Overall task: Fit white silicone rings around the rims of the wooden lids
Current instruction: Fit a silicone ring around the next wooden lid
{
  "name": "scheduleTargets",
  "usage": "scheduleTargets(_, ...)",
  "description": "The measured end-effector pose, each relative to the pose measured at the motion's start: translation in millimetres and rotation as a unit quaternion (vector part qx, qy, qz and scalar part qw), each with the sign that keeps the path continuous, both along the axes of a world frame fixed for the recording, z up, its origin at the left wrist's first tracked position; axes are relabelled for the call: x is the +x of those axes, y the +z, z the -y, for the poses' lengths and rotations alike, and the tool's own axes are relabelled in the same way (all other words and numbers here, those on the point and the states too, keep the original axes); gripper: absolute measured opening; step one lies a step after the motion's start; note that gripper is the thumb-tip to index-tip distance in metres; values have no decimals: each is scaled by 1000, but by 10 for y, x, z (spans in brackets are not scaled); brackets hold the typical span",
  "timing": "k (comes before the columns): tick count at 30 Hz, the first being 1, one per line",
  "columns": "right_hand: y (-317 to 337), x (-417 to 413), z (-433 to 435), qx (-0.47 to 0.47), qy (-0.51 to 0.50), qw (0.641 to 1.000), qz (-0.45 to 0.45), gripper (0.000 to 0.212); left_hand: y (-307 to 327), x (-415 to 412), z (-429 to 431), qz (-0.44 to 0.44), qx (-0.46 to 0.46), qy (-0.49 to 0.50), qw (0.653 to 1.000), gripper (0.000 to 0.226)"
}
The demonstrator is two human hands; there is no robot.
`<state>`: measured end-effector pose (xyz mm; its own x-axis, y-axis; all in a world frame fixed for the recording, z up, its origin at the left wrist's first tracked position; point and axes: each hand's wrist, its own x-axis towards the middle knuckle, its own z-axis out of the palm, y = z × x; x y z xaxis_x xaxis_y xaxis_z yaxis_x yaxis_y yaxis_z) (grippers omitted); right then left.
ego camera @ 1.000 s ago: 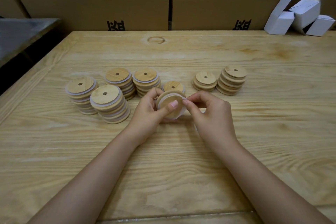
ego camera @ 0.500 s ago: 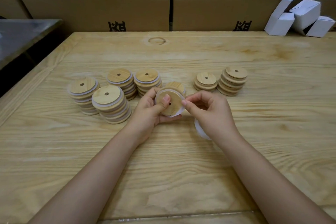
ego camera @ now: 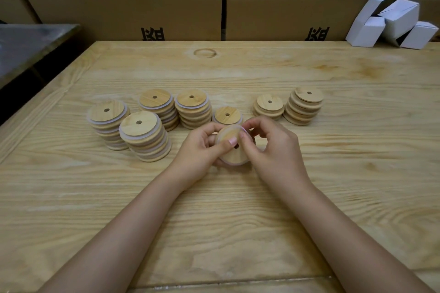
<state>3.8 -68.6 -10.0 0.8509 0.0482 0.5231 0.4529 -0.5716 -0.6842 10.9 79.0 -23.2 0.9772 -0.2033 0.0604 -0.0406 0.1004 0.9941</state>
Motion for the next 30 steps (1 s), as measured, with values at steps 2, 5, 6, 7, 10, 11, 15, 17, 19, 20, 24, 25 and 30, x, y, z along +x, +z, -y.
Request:
scheduleTargets(2,-7,-4,-2,-11,-11,999,30,5,-1,7,-1,-8,-31,2,999,14)
scheduleTargets(5,-7,5,20,16,-11,999,34,3,-17,19,-6,-7,-51,11,999,14)
scheduleTargets(6,-5,10,26,39,-7,999,19,3,-25,25,-6,-5,-53,15,998,14)
scheduleTargets(7,0,15,28,66,-3,998,-1,5,-32,30,-5,-2,-54,18,998,14)
scheduleTargets(10,16,21,14,127,7,991,-50,15,-51,48,-9,10,-53,21,998,18)
scheduleTargets(11,21,22,15,143,12,988,-62,18,-54,51,-13,15,-54,19,998,19)
scheduleTargets(15,49,42,31,187,30,976,-104,19,-53,52,-39,30,-60,11,998,21)
scheduleTargets(17,61,45,32,197,37,973,-114,18,-51,51,-49,28,-66,8,997,21)
scheduleTargets(19,70,48,40,204,43,970,-124,17,-52,47,-57,22,-73,5,997,20)
scheduleTargets(20,77,51,47,207,46,969,-129,16,-50,45,-61,18,-75,3,997,19)
scheduleTargets(24,97,53,79,186,59,973,-124,14,-28,37,-60,4,-78,-1,997,16)
scheduleTargets(25,103,47,87,175,63,975,-120,12,-17,36,-62,-4,-84,-1,996,17)
scheduleTargets(30,122,55,152,146,99,977,-119,15,20,40,-86,-38,-102,-6,994,32)
